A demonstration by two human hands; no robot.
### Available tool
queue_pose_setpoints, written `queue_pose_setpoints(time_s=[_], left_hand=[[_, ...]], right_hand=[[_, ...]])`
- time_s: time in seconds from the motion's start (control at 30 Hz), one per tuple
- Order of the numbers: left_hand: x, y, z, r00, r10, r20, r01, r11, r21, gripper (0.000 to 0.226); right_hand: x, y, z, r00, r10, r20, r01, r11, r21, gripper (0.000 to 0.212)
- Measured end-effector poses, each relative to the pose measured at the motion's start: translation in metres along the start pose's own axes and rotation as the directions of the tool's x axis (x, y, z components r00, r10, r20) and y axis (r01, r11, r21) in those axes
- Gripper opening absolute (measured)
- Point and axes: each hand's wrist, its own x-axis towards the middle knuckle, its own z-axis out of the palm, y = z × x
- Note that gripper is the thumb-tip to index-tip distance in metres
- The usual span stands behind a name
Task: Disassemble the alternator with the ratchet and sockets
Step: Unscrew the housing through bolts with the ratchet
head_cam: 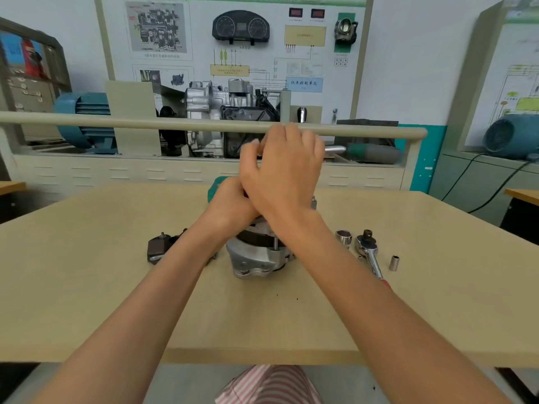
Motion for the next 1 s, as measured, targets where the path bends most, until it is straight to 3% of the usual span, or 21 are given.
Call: queue_pose_setpoints(time_s=[0.07,0.1,0.17,0.2,0.23,0.27,0.3,0.37,0.43,0.5,0.53,0.57,0.63,0.7,0.73,0.77,0.8,0.83,0.9,0.93,1.0], left_hand=[[-0.003,0.001,0.0,0.998,-0.006,0.062,0.011,0.996,-0.086,0.02],[-0.004,0.002,-0.001,0.995,-0.011,0.102,0.024,0.991,-0.132,0.015],[-0.004,0.003,-0.002,0.989,-0.011,0.151,0.042,0.979,-0.201,0.014],[-0.004,0.002,-0.001,0.989,-0.006,0.151,0.04,0.975,-0.22,0.014],[-0.004,0.003,-0.001,0.99,-0.009,0.138,0.041,0.972,-0.232,0.014],[-0.004,0.002,-0.001,0.993,-0.005,0.121,0.033,0.973,-0.227,0.013],[-0.005,0.003,-0.002,0.995,-0.009,0.104,0.03,0.979,-0.203,0.015],[-0.004,0.004,-0.002,0.998,-0.004,0.06,0.011,0.993,-0.115,0.027],[-0.003,0.004,-0.002,1.0,-0.01,0.027,0.011,0.999,-0.033,0.033],[-0.002,0.005,-0.003,0.999,-0.006,0.038,0.007,1.0,-0.027,0.037],[-0.002,0.004,-0.003,0.998,0.01,0.067,-0.006,0.999,-0.049,0.038],[-0.004,0.006,-0.004,0.994,0.017,0.107,-0.009,0.997,-0.076,0.036],[-0.005,0.005,-0.003,0.987,0.011,0.163,0.011,0.991,-0.134,0.018],[-0.004,0.004,-0.003,0.988,-0.006,0.152,0.034,0.982,-0.188,0.015],[-0.003,0.003,-0.004,0.989,-0.005,0.144,0.034,0.979,-0.2,0.016],[-0.003,0.004,-0.004,0.99,-0.009,0.137,0.037,0.979,-0.199,0.016],[-0.003,0.004,-0.004,0.991,-0.004,0.137,0.03,0.982,-0.186,0.013],[-0.004,0.005,-0.005,0.991,-0.007,0.132,0.029,0.987,-0.16,0.008],[-0.001,0.004,-0.005,0.996,-0.002,0.086,0.006,0.999,-0.05,0.02],[0.001,0.004,-0.003,0.997,0.001,0.082,-0.001,1.0,-0.004,0.018],[0.002,0.004,-0.002,0.996,0.006,0.087,-0.008,1.0,0.025,0.017]], right_hand=[[0.014,0.003,-0.007,0.983,0.126,0.133,-0.178,0.83,0.528,0.035],[0.022,0.006,-0.013,0.938,0.207,0.278,-0.347,0.551,0.759,0.044],[0.032,0.01,-0.017,0.81,0.262,0.525,-0.531,-0.052,0.846,0.058],[0.031,0.011,-0.016,0.779,0.259,0.571,-0.535,-0.199,0.821,0.06],[0.029,0.01,-0.015,0.784,0.254,0.567,-0.529,-0.206,0.823,0.059],[0.025,0.007,-0.014,0.823,0.266,0.502,-0.507,-0.054,0.86,0.054],[0.018,0.005,-0.014,0.893,0.261,0.366,-0.428,0.243,0.871,0.046],[0.0,0.004,-0.008,0.994,0.072,0.084,-0.101,0.904,0.415,0.025],[-0.01,0.002,-0.005,1.0,-0.001,0.006,0.002,0.988,-0.156,0.027],[-0.004,0.0,-0.004,1.0,0.011,0.006,-0.01,0.994,-0.105,0.029],[0.003,0.001,-0.003,0.999,0.036,0.033,-0.039,0.995,0.096,0.029],[0.011,0.002,-0.005,0.991,0.095,0.098,-0.126,0.912,0.39,0.033],[0.027,0.008,-0.011,0.896,0.213,0.39,-0.444,0.372,0.815,0.047],[0.035,0.01,-0.013,0.776,0.206,0.595,-0.571,-0.171,0.803,0.056],[0.034,0.011,-0.012,0.762,0.195,0.617,-0.56,-0.281,0.78,0.058],[0.032,0.01,-0.011,0.782,0.197,0.591,-0.533,-0.279,0.799,0.057],[0.026,0.008,-0.011,0.834,0.24,0.496,-0.485,-0.109,0.868,0.053],[0.016,0.005,-0.01,0.91,0.266,0.318,-0.379,0.226,0.897,0.044],[-0.006,0.003,-0.005,0.995,0.1,-0.021,-0.083,0.915,0.394,0.028],[-0.012,0.002,-0.003,0.996,0.035,-0.085,-0.028,0.996,0.08,0.031],[-0.006,0.0,-0.001,0.998,0.025,-0.06,-0.027,0.999,-0.028,0.04]])
